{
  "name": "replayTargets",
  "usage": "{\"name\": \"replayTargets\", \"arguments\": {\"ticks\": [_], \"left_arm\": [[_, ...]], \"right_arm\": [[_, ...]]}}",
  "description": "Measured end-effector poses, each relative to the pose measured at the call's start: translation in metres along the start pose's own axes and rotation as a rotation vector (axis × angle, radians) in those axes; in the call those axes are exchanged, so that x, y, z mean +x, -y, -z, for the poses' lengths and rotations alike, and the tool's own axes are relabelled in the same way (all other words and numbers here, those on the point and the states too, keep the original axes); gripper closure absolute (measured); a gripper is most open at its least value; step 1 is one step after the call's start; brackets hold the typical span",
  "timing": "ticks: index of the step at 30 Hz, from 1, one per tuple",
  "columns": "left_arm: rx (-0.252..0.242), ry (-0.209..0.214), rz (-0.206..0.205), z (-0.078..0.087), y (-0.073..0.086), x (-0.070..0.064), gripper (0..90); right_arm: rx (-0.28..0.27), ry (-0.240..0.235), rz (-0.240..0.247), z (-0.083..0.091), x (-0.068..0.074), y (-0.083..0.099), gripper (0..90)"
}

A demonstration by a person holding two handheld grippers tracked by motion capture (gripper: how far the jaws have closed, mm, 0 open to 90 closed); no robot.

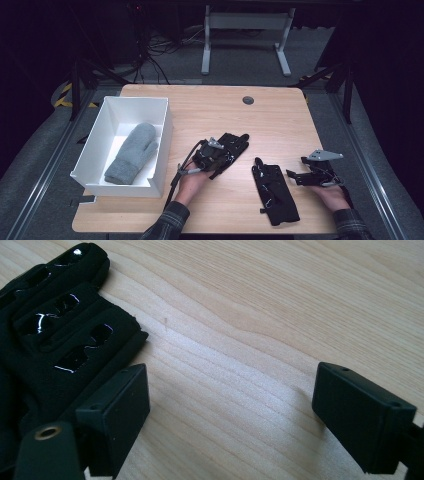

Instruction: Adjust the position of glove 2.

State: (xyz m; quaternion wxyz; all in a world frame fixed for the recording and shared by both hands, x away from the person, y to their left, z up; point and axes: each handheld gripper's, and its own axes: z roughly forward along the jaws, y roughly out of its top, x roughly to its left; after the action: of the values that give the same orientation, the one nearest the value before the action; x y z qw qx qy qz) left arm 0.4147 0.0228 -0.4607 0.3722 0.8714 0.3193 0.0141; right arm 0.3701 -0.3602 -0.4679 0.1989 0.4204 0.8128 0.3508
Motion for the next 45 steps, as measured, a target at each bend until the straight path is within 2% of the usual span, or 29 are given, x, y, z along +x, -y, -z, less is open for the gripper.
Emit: {"name": "replayTargets", "arguments": {"ticks": [4, 7, 11, 15, 18, 21, 23, 25, 28, 31, 34, 38, 45], "left_arm": [[0.012, 0.033, 0.007, 0.006, 0.009, -0.007, 90.0], [0.019, 0.036, 0.002, 0.009, 0.013, -0.011, 90.0], [0.033, 0.033, -0.023, 0.017, 0.024, -0.023, 90.0], [0.038, 0.046, -0.024, 0.022, 0.034, -0.033, 90.0], [0.044, 0.049, -0.039, 0.027, 0.041, -0.042, 90.0], [0.04, 0.051, -0.048, 0.03, 0.045, -0.046, 90.0], [0.016, 0.061, -0.05, 0.035, 0.043, -0.046, 90.0], [-0.004, 0.035, -0.062, 0.043, 0.039, -0.045, 90.0], [-0.03, -0.049, -0.064, 0.053, 0.034, -0.038, 90.0], [-0.035, -0.096, -0.019, 0.057, 0.031, -0.026, 90.0], [0.004, -0.128, 0.027, 0.051, 0.034, -0.014, 90.0], [0.051, -0.104, 0.04, 0.045, 0.042, -0.014, 90.0], [0.076, -0.043, 0.001, 0.044, 0.047, -0.033, 90.0]], "right_arm": [[0.0, 0.0, 0.0, 0.0, 0.0, 0.0, 16.0], [0.0, 0.0, 0.0, 0.0, 0.0, 0.0, 16.1], [0.0, 0.0, 0.001, 0.0, 0.0, 0.0, 16.1], [0.0, 0.001, 0.0, 0.0, 0.0, 0.0, 16.0], [0.001, 0.002, -0.002, 0.0, 0.0, 0.0, 16.0], [0.001, 0.003, -0.001, 0.0, 0.0, 0.0, 16.0], [0.0, 0.003, -0.003, 0.0, 0.0, 0.0, 16.0], [0.0, 0.003, -0.004, 0.0, 0.0, 0.0, 16.0], [0.0, 0.003, -0.004, 0.0, 0.0, 0.0, 16.0], [0.0, 0.003, -0.003, 0.0, 0.0, 0.0, 16.0], [0.0, 0.003, -0.003, 0.0, 0.0, 0.0, 16.0], [0.0, 0.003, -0.002, 0.0, 0.0, 0.0, 16.0], [0.0, 0.003, -0.003, 0.0, 0.0, 0.0, 15.9]]}}
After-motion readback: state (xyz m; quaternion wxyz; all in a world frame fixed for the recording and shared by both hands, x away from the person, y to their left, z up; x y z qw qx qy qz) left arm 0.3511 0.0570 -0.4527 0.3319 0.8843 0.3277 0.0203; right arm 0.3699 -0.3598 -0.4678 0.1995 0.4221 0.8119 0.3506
